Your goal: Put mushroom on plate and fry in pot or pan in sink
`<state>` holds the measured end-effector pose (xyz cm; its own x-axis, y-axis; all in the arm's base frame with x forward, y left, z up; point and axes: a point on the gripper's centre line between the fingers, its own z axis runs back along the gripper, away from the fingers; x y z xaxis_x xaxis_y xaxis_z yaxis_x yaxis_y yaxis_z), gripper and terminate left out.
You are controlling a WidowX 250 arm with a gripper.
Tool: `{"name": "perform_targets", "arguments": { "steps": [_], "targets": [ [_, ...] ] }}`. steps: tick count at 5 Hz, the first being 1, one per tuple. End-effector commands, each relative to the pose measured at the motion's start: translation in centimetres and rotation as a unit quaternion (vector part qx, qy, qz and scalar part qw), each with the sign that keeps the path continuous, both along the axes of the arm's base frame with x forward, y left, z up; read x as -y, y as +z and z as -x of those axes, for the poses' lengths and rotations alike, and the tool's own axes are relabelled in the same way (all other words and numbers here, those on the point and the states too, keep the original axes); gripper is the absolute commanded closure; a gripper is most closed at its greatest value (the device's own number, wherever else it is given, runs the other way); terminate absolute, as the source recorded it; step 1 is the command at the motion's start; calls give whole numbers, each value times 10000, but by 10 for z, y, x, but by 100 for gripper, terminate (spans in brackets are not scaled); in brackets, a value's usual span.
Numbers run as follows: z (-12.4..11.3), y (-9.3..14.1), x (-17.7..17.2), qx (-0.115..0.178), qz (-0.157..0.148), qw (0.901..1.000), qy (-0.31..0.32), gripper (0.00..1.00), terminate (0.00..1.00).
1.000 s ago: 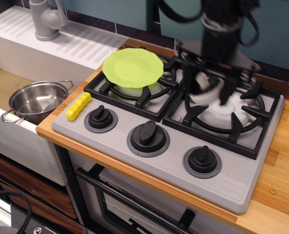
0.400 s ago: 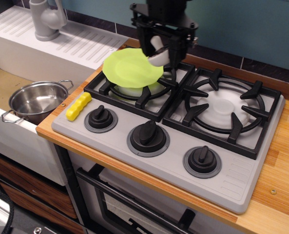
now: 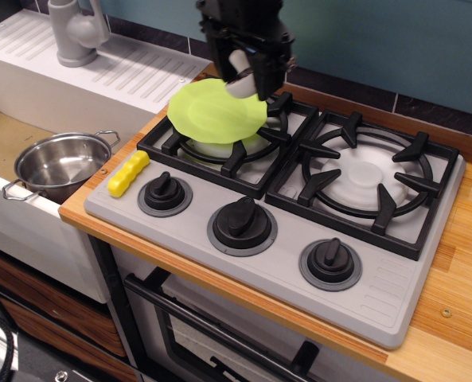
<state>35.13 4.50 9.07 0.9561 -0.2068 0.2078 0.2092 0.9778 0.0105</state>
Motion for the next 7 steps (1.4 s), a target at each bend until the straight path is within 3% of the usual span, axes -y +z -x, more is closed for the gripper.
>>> {"name": "perform_targets", "arguments": {
  "steps": [1,3,4,7],
  "targets": [
    [-11,12,-27,360,63,9991,-197,100,0],
    [1,2,-28,446,96,9986,-258,100,0],
    [5,-5,-18,506,70,9985,-219,0,0],
    [9,4,-5,379,15,9991,-174,0,0]
  ]
}}
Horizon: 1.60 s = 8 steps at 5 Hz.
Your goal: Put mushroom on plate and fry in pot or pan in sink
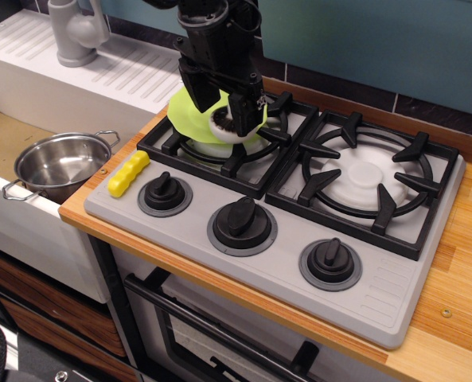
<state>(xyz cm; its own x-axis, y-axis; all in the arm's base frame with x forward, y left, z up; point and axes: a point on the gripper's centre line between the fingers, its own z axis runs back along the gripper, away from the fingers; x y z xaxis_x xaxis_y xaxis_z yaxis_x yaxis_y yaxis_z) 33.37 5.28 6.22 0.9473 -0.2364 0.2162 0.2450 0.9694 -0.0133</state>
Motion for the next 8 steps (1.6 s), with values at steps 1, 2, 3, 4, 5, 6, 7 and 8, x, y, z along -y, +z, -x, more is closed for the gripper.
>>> {"name": "perform_targets", "arguments": {
  "steps": [1,2,3,4,5,6,7,8],
  "targets": [
    [-3,46,6,229,-115,9997,54,0,0],
    [3,63,9,77,-178,9998,82,0,0],
    [6,83,13,-96,-339,9994,-7,0,0],
    [6,83,13,-96,-339,9994,-7,0,0],
    [6,83,13,-96,-339,9994,-7,0,0],
    [6,83,13,-96,-339,9994,-7,0,0],
    [6,83,13,-96,-339,9994,-7,0,0],
    [13,82,3,221,-833,9963,56,0,0]
  ]
}}
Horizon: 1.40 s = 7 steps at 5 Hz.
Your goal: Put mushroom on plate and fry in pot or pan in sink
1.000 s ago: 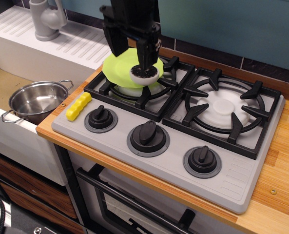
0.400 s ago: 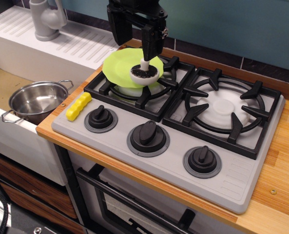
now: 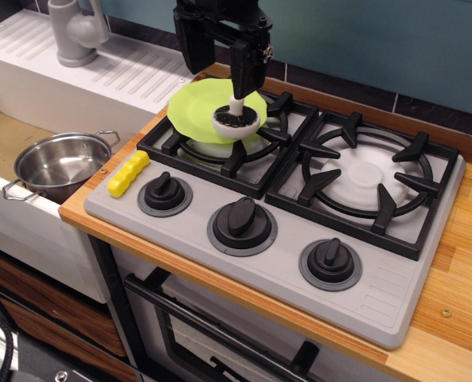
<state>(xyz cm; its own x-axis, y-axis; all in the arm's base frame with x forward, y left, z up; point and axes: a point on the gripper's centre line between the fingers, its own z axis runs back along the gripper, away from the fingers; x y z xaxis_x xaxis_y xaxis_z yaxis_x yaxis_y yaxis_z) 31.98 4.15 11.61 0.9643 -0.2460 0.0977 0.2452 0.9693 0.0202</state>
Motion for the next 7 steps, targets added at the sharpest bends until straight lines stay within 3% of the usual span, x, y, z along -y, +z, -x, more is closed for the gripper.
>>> {"name": "perform_targets", "arguments": {
  "steps": [1,2,4,6,7],
  "targets": [
    [-2,27,-10,837,-636,9944,107,0,0],
    [2,23,-20,871,-453,9949,217,0,0],
    [21,19,-53,1094,-663,9895,677,0,0],
    [47,-6,-73,1133,-351,9867,1114,0,0],
    [56,-29,-83,1160,-120,9851,1264,0,0]
  ]
}}
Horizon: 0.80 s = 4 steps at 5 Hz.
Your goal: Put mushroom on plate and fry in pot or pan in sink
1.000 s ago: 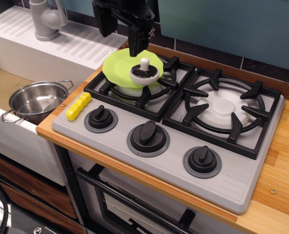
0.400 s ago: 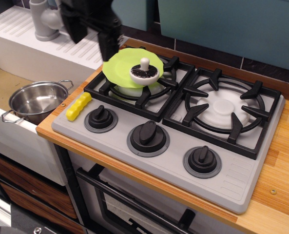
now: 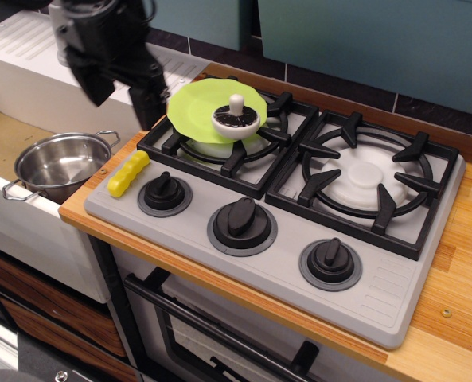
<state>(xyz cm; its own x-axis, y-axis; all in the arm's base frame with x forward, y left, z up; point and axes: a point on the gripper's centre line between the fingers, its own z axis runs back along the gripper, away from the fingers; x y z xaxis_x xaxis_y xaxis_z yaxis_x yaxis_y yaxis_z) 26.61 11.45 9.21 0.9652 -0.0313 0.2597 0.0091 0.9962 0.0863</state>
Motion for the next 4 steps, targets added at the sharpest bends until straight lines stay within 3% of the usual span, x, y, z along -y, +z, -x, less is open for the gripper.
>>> {"name": "perform_targets", "arguments": {
  "steps": [1,2,4],
  "targets": [
    [7,-20,-18,447,109,9988,180,0,0],
    [12,-34,-24,572,-85,9974,424,0,0],
    [10,-52,-22,757,-50,9959,485,0,0]
  ]
}}
